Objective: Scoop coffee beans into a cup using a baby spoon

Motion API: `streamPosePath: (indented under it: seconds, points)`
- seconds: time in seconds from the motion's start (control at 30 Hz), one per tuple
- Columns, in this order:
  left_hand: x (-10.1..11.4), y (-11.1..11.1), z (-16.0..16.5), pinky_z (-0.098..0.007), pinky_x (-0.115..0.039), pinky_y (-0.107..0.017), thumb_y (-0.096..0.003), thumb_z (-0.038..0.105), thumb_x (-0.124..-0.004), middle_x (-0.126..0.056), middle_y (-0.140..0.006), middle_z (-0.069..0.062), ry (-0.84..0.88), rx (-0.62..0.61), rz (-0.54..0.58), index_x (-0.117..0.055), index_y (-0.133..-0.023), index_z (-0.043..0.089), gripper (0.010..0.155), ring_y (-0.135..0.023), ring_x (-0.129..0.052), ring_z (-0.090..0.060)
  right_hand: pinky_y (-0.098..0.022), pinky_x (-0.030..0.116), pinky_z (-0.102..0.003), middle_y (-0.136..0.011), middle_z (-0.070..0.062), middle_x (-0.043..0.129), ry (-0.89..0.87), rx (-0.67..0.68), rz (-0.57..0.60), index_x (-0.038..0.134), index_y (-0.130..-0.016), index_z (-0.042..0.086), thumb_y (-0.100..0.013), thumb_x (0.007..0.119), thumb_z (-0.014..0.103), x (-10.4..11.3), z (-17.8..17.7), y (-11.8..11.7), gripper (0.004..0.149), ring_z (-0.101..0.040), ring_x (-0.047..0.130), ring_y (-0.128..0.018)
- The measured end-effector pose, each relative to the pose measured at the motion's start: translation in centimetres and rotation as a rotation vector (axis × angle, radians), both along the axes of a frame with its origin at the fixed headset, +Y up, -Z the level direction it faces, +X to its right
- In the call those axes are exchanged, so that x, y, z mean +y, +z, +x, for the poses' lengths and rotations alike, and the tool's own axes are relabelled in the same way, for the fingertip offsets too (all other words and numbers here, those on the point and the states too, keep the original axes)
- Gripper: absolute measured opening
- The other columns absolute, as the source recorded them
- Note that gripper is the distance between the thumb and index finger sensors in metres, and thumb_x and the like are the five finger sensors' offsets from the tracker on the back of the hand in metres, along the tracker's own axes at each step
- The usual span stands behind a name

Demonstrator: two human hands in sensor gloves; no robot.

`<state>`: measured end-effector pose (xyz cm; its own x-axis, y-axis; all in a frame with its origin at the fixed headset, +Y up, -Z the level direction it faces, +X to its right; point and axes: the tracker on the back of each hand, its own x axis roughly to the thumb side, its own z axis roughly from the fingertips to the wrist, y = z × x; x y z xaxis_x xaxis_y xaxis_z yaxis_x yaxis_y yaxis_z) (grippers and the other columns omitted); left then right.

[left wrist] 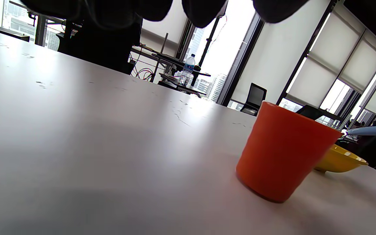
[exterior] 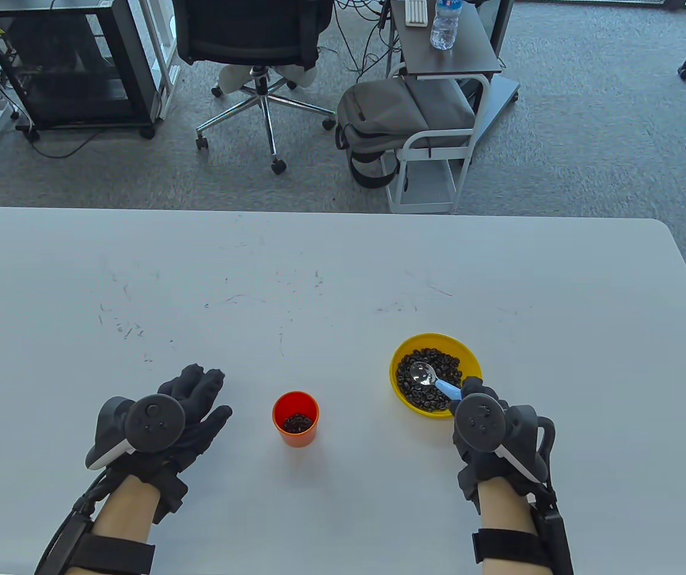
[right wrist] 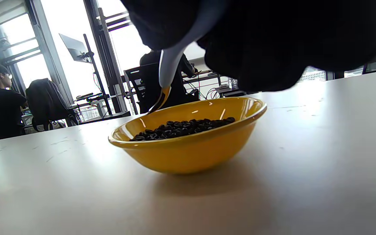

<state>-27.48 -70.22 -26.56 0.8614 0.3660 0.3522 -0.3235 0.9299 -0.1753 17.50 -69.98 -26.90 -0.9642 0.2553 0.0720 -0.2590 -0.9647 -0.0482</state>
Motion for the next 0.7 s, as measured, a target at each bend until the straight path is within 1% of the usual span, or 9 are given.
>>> streamPosePath:
  seconds: [0.3,0.53,0.7]
  points:
    - [0.0,0.0,0.0,-0.075,-0.052,-0.063,-0.0643,0.048,-0.060,-0.037,-0.115,-0.032,0.000,-0.004,-0.002,-0.047,-0.117,0.009,0.067,-0.099,-0.051,-0.062,-0.029,0.086,-0.045,-0.074,-0.027,0.086,-0.037,-0.052,-0.105,0.065,-0.091,-0.012,-0.049,0.071,0.022,-1.8,1.2,-0.6,0.054,-0.044,0.095,-0.045]
    - [0.0,0.0,0.0,-0.075,-0.052,-0.063,-0.0642,0.048,-0.060,-0.037,-0.115,-0.032,0.001,-0.002,-0.002,-0.047,-0.117,0.009,0.067,-0.099,-0.051,-0.062,-0.029,0.086,-0.045,-0.074,-0.027,0.086,-0.066,-0.066,-0.149,0.064,-0.092,-0.012,-0.050,0.070,0.022,-2.5,1.5,-0.8,0.054,-0.045,0.095,-0.045]
    - [0.0,0.0,0.0,-0.075,-0.052,-0.063,-0.0643,0.048,-0.060,-0.037,-0.115,-0.032,0.001,-0.003,-0.002,-0.047,-0.117,0.009,0.067,-0.099,-0.051,-0.062,-0.028,0.087,-0.045,-0.074,-0.028,0.086,-0.078,-0.076,-0.186,0.065,-0.093,-0.011,-0.052,0.068,0.025,-2.8,1.7,-0.8,0.054,-0.046,0.095,-0.045]
